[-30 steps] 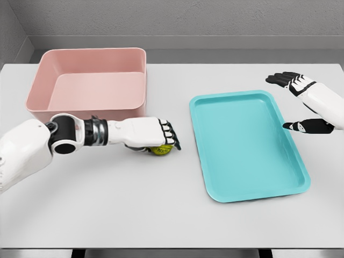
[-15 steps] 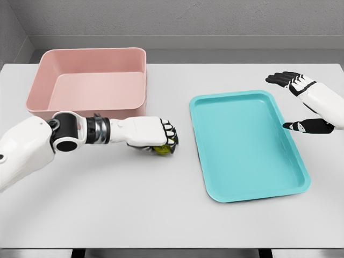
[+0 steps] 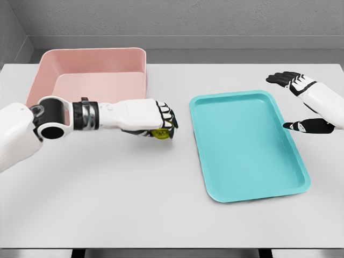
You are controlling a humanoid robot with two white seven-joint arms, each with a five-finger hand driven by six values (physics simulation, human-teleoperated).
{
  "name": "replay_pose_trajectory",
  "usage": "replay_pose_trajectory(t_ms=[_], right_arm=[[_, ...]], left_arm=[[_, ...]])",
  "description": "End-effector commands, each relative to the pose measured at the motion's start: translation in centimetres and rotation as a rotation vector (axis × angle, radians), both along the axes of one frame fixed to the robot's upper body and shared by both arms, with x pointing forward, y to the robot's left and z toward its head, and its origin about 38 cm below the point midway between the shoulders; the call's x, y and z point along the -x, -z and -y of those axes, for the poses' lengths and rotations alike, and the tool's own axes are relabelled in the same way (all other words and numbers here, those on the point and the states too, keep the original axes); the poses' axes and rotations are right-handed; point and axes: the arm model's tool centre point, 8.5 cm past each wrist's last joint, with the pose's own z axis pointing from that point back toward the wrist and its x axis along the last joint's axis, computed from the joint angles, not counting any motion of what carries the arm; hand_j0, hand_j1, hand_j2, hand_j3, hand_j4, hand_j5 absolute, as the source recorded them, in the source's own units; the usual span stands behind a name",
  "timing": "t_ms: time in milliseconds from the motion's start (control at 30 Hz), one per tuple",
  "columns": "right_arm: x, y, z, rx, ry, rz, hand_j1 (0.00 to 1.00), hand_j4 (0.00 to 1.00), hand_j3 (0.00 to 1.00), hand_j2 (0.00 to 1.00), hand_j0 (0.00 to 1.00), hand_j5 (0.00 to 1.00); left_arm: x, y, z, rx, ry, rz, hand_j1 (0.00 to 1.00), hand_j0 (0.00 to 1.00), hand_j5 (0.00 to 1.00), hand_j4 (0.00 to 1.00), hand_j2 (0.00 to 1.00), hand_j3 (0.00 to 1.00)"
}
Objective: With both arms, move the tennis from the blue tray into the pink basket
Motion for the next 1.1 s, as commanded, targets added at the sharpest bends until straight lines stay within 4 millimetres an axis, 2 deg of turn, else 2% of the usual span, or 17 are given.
replay_pose_trajectory(t_ms=[0, 367, 533, 733, 967, 1000, 1033, 1067], right_arm=[[0.0, -0.1, 0.0, -0.007, -0.001, 0.000, 1.00, 1.00, 1.00, 1.00, 1.00, 1.00], [0.0, -0.1, 0.0, -0.009, -0.001, 0.000, 1.00, 1.00, 1.00, 1.00, 1.00, 1.00], [0.0, -0.1, 0.0, -0.009, 0.000, -0.001, 1.00, 1.00, 1.00, 1.00, 1.00, 1.00], [0.1, -0.2, 0.2, -0.009, 0.004, 0.002, 1.00, 1.00, 1.00, 1.00, 1.00, 1.00], [0.0, -0.1, 0.2, -0.008, 0.005, 0.001, 1.00, 1.00, 1.00, 1.00, 1.00, 1.00], [0.0, -0.1, 0.2, -0.010, 0.005, 0.001, 1.00, 1.00, 1.00, 1.00, 1.00, 1.00], [0.1, -0.2, 0.2, -0.009, 0.004, 0.002, 1.00, 1.00, 1.00, 1.00, 1.00, 1.00], [0.0, -0.1, 0.2, -0.008, 0.005, 0.001, 1.00, 1.00, 1.00, 1.00, 1.00, 1.00]], left_arm=[[-0.3, -1.0, -1.0, 0.025, -0.024, 0.002, 0.56, 0.56, 0.56, 0.56, 0.56, 0.56], [-2.5, -4.3, -3.6, 0.090, -0.117, 0.050, 0.56, 0.56, 0.56, 0.56, 0.56, 0.56], [-4.5, -4.5, -5.9, 0.099, -0.206, 0.034, 0.56, 0.56, 0.56, 0.56, 0.56, 0.56], [-7.5, -4.0, -10.3, 0.116, -0.369, -0.012, 0.57, 0.57, 0.57, 0.57, 0.57, 0.57], [-9.2, -3.1, -14.3, 0.126, -0.508, -0.051, 0.59, 0.59, 0.59, 0.59, 0.59, 0.59], [-9.5, -3.2, -15.0, 0.136, -0.531, -0.050, 0.60, 0.60, 0.60, 0.60, 0.60, 0.60], [-9.6, -3.4, -15.4, 0.157, -0.545, -0.050, 0.84, 0.84, 0.84, 0.84, 0.84, 0.84], [-9.5, -3.4, -15.1, 0.195, -0.542, -0.072, 1.00, 1.00, 1.00, 1.00, 1.00, 1.00]])
